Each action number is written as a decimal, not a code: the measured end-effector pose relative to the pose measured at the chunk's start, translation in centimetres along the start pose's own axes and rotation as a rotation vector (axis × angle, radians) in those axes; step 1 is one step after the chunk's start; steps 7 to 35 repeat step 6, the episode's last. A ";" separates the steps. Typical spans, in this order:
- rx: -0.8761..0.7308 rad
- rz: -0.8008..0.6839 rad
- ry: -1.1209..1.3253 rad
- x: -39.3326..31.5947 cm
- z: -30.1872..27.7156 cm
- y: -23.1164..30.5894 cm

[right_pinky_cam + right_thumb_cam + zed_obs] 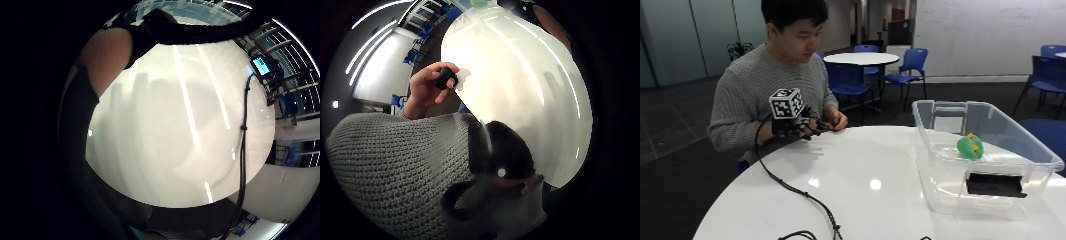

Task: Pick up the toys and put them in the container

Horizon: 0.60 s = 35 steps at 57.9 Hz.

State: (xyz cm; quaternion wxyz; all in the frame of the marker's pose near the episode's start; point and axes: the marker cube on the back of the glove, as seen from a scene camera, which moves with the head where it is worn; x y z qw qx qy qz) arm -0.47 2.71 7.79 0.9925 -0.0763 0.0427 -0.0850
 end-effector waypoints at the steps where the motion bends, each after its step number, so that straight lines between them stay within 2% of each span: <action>1: 0.000 -0.001 -0.001 0.0 0.0 0.0; 35: 0.002 -0.009 -0.001 0.0 0.1 -0.2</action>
